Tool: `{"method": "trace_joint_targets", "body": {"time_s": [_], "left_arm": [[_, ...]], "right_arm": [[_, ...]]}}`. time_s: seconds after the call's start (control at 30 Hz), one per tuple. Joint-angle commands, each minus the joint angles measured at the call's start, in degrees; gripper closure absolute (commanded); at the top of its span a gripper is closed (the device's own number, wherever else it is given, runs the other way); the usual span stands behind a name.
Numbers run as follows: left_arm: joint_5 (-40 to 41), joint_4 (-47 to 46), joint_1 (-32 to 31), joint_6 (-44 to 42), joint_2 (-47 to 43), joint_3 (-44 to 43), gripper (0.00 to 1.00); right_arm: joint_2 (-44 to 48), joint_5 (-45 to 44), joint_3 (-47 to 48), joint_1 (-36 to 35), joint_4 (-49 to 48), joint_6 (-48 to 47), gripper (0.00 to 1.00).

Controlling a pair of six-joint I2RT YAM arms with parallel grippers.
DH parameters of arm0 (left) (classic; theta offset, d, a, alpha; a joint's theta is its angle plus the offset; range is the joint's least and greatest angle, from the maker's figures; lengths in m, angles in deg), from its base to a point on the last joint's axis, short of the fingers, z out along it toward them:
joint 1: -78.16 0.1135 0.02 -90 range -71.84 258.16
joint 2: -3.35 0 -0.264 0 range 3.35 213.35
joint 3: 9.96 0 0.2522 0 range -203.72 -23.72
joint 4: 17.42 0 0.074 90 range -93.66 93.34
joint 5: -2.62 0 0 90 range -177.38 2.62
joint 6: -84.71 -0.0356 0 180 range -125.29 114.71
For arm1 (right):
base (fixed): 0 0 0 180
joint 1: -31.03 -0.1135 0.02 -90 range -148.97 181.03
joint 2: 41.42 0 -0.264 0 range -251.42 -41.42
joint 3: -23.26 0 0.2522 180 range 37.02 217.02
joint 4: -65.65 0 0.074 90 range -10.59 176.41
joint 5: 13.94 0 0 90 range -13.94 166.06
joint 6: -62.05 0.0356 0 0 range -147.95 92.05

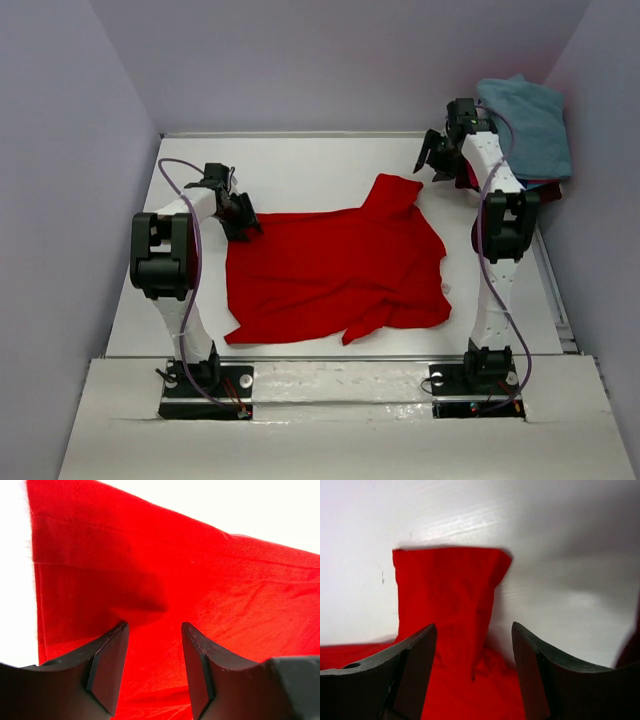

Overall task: Fold and stack the t-shirts
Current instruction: Flatten the tshirt out

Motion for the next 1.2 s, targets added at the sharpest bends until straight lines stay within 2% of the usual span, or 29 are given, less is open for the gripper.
{"method": "trace_joint_targets", "body": {"time_s": [0.0,0.1,0.23,0.27,0.33,0.43,0.9,1.17], "left_arm": [[-0.6,0.3,0.3,-0.5,0.8,-1.4,0.42],[-0.9,0.2,0.3,-0.5,0.7,-1.5,0.42],[-1.0,0.2,0.3,-0.4,0.7,-1.9,0.41],[-1.2,0.2,0.3,-0.1,1.0,-2.3,0.42],[-1.5,-0.1,0.3,0.2,1.3,-2.7,0.41],[-1.9,-0.2,0.3,0.7,1.7,-3.6,0.42],[-1.5,0.3,0.3,1.4,1.5,-4.0,0.42],[-0.9,1.0,0.3,1.1,1.4,-4.7,0.42]], "right_arm": [[12.8,-4.4,-8.9,-0.2,-1.8,1.3,0.34],[14.3,-4.1,-13.2,-0.2,-0.6,1.8,0.38],[17.3,-4.1,-21.1,-0.2,-1.1,1.8,0.60],[20.2,-2.8,-26.2,-0.2,-2.6,1.8,0.65],[20.1,-2.2,-28.8,-0.8,-2.3,1.3,0.73],[20.4,-2.2,-32.7,-1.5,-3.7,1.3,0.79],[19.7,-1.1,-37.0,-3.1,-5.8,1.8,0.82],[19.5,-4.4,-41.3,-3.1,-6.0,2.9,0.82]]}}
